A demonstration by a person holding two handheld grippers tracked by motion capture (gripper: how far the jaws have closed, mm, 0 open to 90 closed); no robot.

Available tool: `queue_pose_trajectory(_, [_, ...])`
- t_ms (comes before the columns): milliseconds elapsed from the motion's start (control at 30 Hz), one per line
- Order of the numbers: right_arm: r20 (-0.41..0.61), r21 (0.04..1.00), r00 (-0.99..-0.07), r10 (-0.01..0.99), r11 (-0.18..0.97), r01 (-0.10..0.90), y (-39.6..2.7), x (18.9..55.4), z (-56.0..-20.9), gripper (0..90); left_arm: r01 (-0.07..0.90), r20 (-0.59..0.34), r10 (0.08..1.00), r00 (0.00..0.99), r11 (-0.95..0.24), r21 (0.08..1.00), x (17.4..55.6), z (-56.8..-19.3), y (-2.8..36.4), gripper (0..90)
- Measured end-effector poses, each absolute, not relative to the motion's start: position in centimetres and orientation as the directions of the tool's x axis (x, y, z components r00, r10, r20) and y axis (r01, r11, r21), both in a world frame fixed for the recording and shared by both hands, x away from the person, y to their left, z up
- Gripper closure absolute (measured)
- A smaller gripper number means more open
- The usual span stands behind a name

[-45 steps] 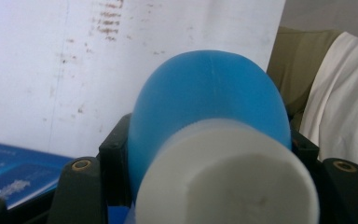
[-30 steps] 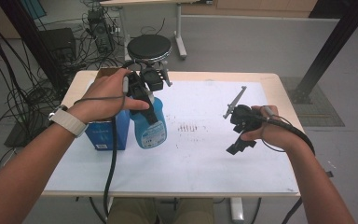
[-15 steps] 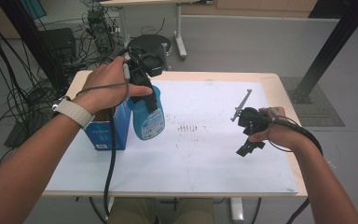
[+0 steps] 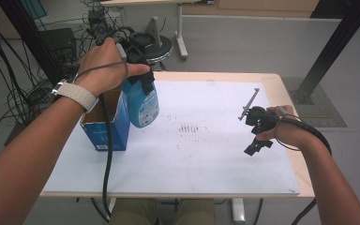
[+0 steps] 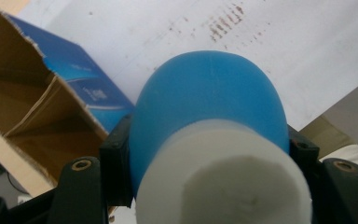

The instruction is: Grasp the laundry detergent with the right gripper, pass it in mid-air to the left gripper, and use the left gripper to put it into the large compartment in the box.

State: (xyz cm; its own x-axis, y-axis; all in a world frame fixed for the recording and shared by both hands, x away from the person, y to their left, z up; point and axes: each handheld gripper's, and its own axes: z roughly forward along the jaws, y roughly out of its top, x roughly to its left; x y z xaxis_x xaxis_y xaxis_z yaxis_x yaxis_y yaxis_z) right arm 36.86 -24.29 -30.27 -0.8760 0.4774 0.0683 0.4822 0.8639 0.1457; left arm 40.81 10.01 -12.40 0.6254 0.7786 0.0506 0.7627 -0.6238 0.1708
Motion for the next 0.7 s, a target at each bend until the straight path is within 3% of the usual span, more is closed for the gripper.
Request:
queue_pose_trajectory(333, [0.074, 0.133, -0.88, 0.469, 0.87, 0.474, -25.1, 36.9, -30.2, 12.1, 0.853, 0.059, 0.872, 0.485, -0.487, 0.189, 41.8, -10.8, 12.3, 37.3])
queue_pose_trajectory(700, [0.073, 0.144, -0.886, 0.458, 0.874, 0.464, -25.6, 37.3, -29.8, 12.1, 0.894, 0.059, 0.914, 0.403, -0.406, 0.19, 42.4, -9.4, 15.0, 37.3])
